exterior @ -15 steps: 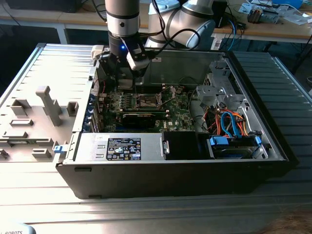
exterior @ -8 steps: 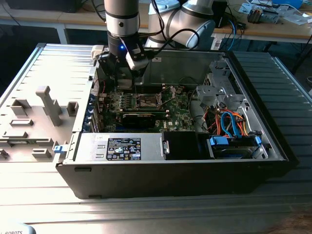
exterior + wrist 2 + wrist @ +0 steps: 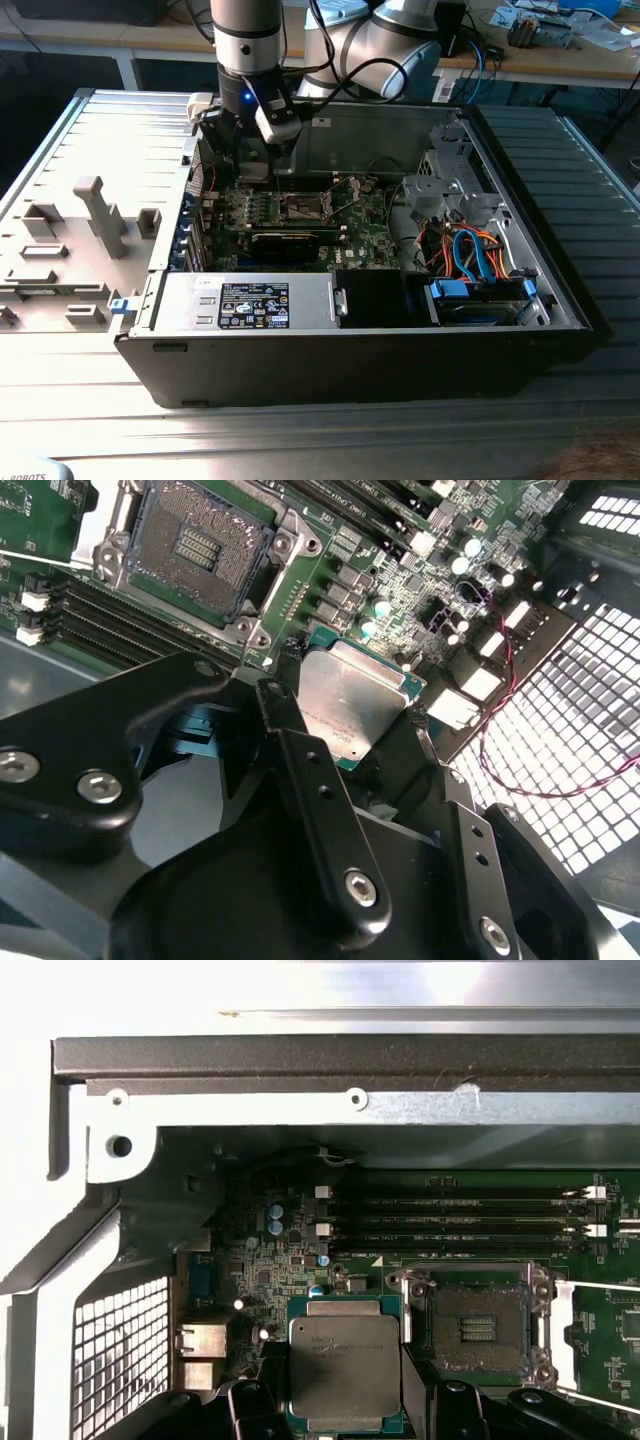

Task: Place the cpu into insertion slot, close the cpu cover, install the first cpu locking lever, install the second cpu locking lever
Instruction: 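Place the cpu into insertion slot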

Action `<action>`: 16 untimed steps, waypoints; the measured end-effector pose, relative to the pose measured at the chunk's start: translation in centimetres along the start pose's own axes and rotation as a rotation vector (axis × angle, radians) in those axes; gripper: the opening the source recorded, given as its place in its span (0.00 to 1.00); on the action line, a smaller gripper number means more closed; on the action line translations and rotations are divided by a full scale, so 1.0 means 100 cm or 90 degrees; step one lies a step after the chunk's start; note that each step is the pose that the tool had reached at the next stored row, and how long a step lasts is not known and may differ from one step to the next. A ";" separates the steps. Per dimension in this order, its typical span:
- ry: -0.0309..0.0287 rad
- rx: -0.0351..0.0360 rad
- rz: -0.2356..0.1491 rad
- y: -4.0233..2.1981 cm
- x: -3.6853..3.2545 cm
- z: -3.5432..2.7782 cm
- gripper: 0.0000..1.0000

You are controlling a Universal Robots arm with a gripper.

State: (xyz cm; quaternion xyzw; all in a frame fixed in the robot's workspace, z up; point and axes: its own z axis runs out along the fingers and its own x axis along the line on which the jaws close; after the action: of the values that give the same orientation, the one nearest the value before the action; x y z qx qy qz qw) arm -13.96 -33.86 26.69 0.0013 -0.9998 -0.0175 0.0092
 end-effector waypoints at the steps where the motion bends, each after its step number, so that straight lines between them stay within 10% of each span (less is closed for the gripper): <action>1: 0.0000 0.0000 0.000 0.0001 0.0001 0.0000 0.54; 16: 0.0000 0.0000 0.000 0.0012 0.0024 0.0001 0.54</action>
State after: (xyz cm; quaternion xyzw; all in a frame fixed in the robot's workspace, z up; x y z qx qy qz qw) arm -14.20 -33.74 26.70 0.0012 -0.9998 -0.0175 0.0092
